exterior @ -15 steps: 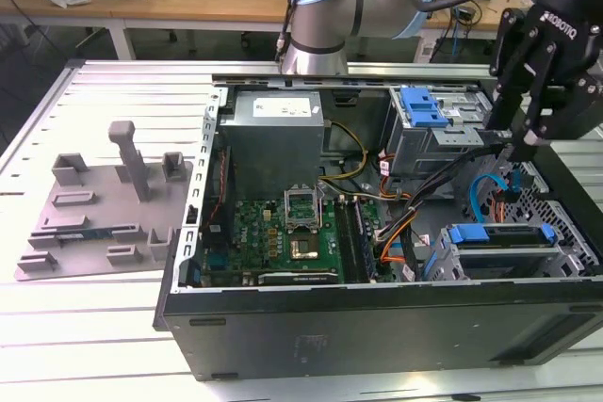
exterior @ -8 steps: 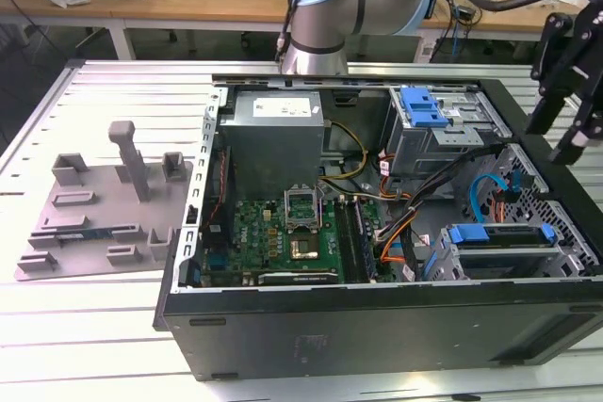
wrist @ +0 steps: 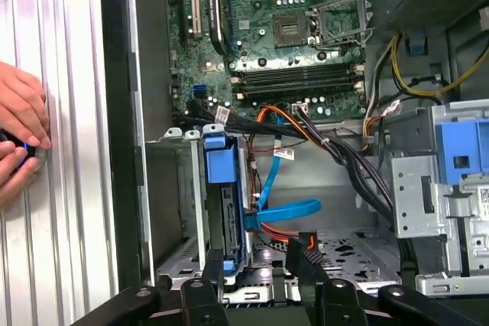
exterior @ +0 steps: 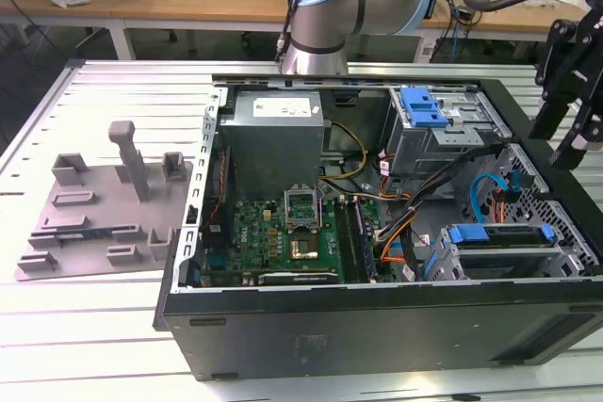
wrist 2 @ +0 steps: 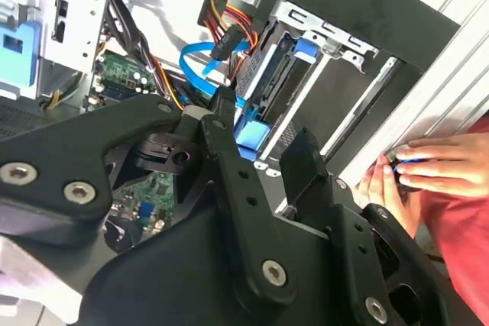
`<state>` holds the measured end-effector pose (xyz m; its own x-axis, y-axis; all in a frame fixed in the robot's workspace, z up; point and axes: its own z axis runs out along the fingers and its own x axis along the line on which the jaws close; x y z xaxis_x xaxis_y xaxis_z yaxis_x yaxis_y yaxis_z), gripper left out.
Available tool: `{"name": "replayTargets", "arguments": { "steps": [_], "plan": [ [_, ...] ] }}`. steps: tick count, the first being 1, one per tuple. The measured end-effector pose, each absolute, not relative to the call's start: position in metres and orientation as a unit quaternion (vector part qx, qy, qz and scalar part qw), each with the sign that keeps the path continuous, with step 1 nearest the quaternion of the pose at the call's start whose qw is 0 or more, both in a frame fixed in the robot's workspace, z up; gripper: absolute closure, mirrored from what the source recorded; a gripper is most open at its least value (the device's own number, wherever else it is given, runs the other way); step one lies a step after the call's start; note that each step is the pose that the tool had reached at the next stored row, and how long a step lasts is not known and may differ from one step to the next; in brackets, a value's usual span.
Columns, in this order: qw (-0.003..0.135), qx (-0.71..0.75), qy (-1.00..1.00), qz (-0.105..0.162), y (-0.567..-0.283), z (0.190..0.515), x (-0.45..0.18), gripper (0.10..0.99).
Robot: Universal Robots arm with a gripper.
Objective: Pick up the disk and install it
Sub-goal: 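Insert the first disk wire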
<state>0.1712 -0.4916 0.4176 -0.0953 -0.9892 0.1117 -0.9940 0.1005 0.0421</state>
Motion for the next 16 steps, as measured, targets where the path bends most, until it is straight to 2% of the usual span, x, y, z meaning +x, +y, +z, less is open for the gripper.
{"name": "replayTargets", "arguments": {
  "steps": [6, 10, 12, 14, 16],
  "plan": [
    [0.051, 0.664, -0.744, 0.065, -0.482, 0.417, 0.171, 0.573],
    [0.053, 0.637, -0.766, 0.064, -0.480, 0.407, 0.171, 0.573],
    [0.060, 0.632, -0.771, 0.058, -0.476, 0.403, 0.172, 0.573],
    [0.073, 0.632, -0.770, 0.051, -0.467, 0.401, 0.172, 0.573],
    [0.078, 0.632, -0.769, 0.052, -0.462, 0.399, 0.176, 0.573]
  ]
}}
